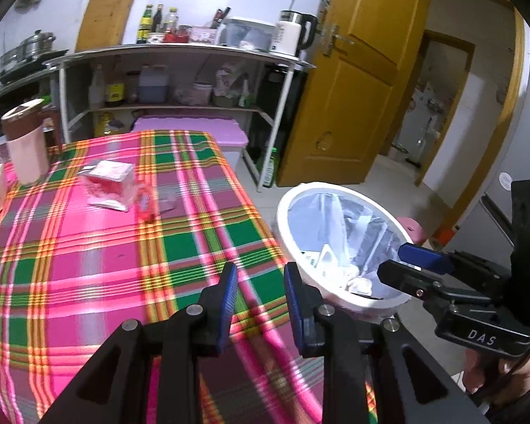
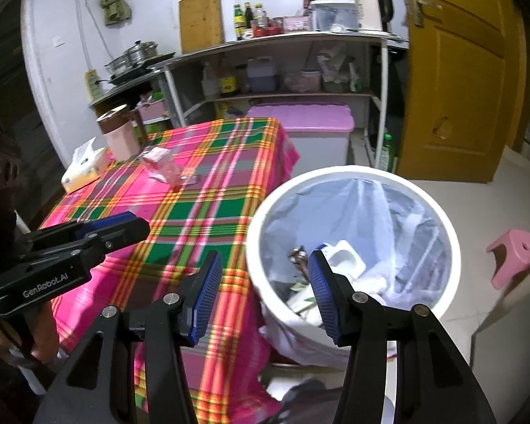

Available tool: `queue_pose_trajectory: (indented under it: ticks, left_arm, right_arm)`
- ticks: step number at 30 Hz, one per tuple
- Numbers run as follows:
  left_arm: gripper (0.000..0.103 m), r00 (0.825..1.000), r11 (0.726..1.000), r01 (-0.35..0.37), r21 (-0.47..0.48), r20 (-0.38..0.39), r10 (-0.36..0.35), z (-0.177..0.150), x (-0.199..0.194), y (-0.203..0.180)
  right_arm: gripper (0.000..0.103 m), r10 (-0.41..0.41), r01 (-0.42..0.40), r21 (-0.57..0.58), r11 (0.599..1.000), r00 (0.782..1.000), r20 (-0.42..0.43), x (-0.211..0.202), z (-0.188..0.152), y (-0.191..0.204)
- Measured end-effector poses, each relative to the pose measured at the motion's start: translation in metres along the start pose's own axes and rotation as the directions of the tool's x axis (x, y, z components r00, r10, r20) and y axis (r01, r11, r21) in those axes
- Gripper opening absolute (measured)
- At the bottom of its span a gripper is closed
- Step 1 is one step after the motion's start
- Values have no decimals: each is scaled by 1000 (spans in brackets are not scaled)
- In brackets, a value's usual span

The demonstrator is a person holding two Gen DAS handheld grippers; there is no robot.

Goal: Collect trash
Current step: 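Move both open tools back over the table, then grasp the second clear cup with the right tool while the left tool approaches the pink carton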

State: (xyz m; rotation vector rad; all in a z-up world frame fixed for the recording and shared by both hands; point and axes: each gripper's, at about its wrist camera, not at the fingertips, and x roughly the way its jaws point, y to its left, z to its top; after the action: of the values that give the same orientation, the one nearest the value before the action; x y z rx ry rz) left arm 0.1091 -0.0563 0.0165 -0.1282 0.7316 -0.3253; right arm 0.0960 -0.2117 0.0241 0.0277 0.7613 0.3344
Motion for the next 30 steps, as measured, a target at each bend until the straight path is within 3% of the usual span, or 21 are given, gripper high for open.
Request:
queue_pose_trajectory:
  ticks: [13, 20, 22, 26, 30]
  left_arm:
    - [27, 994, 993, -99, -67, 33, 102, 5, -24, 52]
    - [27, 989, 986, -138, -91, 37, 142, 14, -27, 84]
    - [29, 988, 985, -146, -92, 35, 150, 18, -26, 94]
    - [42, 988, 985, -147, -89, 41, 151, 26, -23, 108]
    - [47, 987, 985, -147, -87, 46, 152, 38, -17, 124]
  right_arm:
    - [52, 109, -110, -69, 992, 994, -20, 25, 23, 47]
    - [57, 155, -157, -65, 985, 987, -42, 49, 37, 63]
    - [57, 161, -164, -70, 984, 986, -49, 57, 42, 69]
    - [57, 178, -182, -57, 982, 981, -71, 74, 51, 76]
    - [58, 193, -198, -47, 979, 977, -90, 95, 60, 84]
